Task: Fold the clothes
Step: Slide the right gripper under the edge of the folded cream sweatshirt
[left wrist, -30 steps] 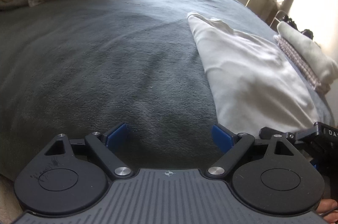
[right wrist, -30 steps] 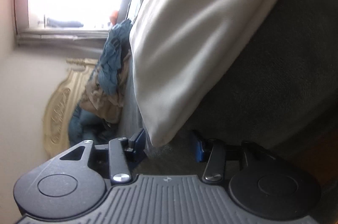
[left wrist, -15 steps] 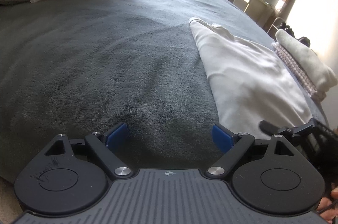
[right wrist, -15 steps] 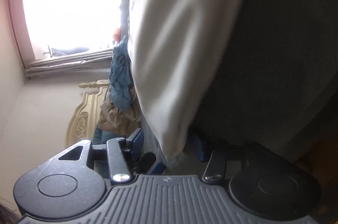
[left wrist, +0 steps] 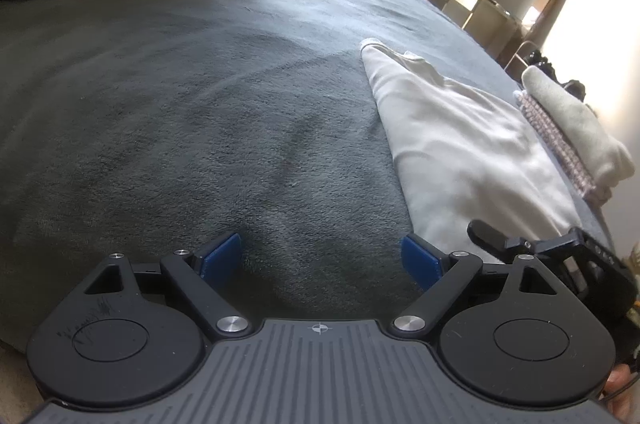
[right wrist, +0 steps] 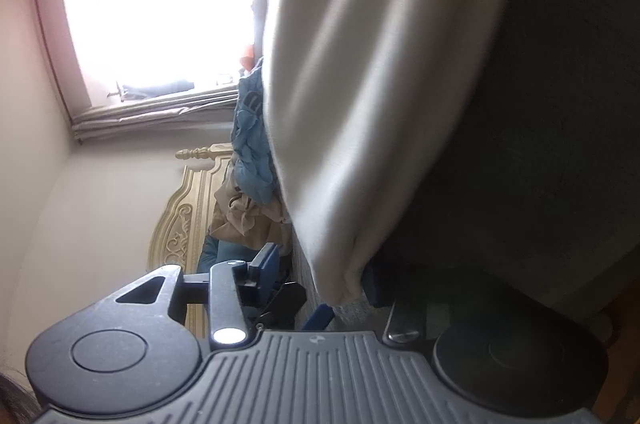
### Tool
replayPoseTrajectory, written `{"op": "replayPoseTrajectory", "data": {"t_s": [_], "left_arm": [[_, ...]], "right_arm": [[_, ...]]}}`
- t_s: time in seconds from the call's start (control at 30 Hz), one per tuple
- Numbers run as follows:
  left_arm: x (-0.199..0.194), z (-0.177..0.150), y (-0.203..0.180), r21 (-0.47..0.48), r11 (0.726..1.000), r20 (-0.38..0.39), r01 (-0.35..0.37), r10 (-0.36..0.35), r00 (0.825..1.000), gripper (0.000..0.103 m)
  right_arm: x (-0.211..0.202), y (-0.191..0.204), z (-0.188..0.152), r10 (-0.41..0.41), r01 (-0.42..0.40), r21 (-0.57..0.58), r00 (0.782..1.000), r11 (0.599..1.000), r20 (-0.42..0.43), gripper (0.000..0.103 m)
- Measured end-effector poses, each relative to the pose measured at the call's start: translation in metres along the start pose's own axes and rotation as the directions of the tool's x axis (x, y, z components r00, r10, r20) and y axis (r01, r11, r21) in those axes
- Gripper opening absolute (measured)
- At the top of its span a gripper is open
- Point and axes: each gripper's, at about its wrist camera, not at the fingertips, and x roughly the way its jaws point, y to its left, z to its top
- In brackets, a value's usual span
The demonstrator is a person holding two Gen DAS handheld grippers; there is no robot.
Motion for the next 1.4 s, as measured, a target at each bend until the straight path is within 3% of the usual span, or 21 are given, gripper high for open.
{"op": "replayPoseTrajectory", "data": {"t_s": [0.03,0.1,0.2,0.63,1.4], "left_arm": [[0.001,0.001,-0.001,0.005,1.000,-0.003,-0.005,0.005,1.000,0.088],[0.002,0.003,-0.005,0.020,0.999,-0.006,-0.029,0.029,1.000,0.088],[0.006,0.005,-0.011,0.054,0.996,-0.019,-0.068,0.069,0.997,0.088],[0.012,0.002,-0.024,0.154,0.975,-0.046,-0.162,0.171,0.984,0.088],[0.019,-0.002,-0.033,0.223,0.946,-0.043,-0.235,0.251,0.967,0.088]], "right_arm": [[0.000,0.003,0.000,-0.003,0.003,-0.017,1.000,1.000,0.001,0.041],[-0.005,0.006,0.005,-0.002,0.002,-0.036,1.000,0.999,0.006,0.027],[-0.006,0.009,0.007,0.015,-0.015,-0.047,1.000,0.999,0.017,0.023],[-0.006,0.027,0.012,0.008,-0.005,-0.135,1.000,0.991,0.023,0.023],[0.009,0.035,0.017,0.021,-0.019,-0.089,0.999,0.996,0.025,0.022]]}}
